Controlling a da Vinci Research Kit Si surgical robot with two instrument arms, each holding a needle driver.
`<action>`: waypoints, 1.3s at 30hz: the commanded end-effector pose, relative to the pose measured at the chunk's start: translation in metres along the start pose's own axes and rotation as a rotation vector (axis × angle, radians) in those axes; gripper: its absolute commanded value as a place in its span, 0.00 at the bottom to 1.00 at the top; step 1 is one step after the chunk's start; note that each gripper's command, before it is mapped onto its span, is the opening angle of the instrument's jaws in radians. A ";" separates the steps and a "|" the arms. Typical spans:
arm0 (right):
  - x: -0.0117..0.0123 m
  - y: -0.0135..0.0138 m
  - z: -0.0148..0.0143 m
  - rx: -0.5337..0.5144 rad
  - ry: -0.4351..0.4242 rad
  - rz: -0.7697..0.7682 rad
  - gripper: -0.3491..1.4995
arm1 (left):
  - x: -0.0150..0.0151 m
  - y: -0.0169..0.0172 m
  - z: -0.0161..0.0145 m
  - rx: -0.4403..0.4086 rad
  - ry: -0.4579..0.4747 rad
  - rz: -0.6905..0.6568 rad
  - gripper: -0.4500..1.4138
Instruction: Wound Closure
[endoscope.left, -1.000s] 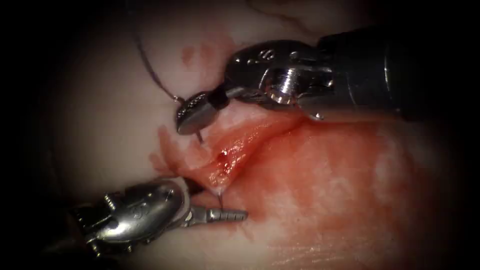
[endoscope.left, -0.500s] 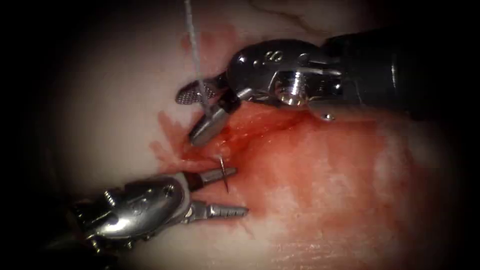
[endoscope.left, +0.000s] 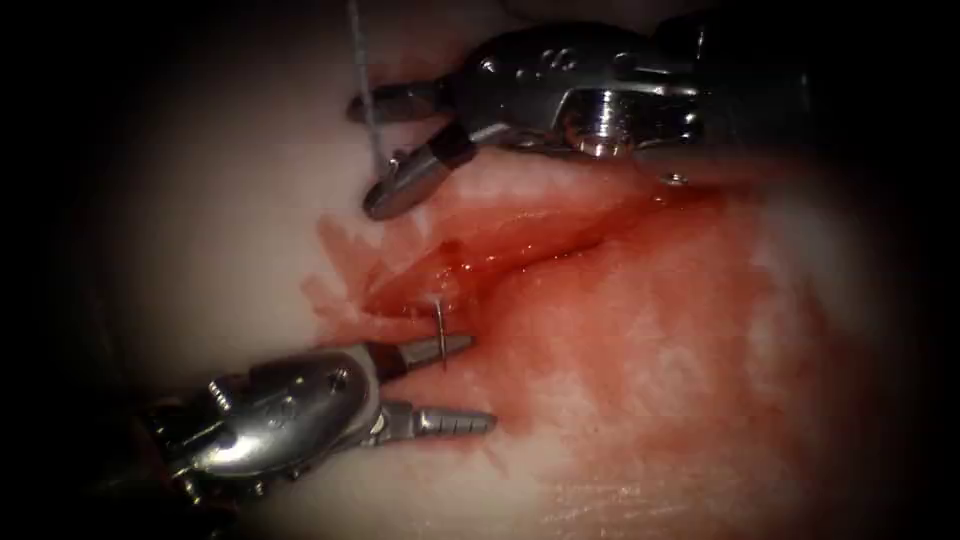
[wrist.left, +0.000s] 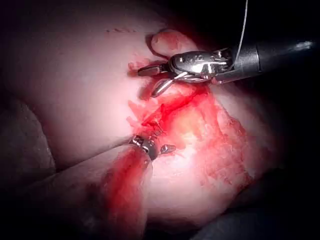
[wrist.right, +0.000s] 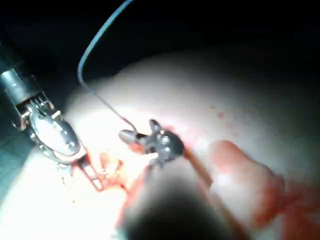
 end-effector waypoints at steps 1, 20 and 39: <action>0.0000 -0.0002 0.0003 0.008 0.003 -0.005 0.76 | 0.0000 -0.0002 0.0008 -0.001 0.001 0.001 0.55; -0.0012 0.0004 0.0003 0.207 -0.105 0.296 0.00 | 0.0000 -0.0002 0.0007 -0.005 -0.002 0.002 0.54; -0.0054 -0.0058 0.0001 0.403 -0.239 0.532 0.00 | 0.0000 -0.0003 0.0006 -0.007 -0.005 -0.003 0.54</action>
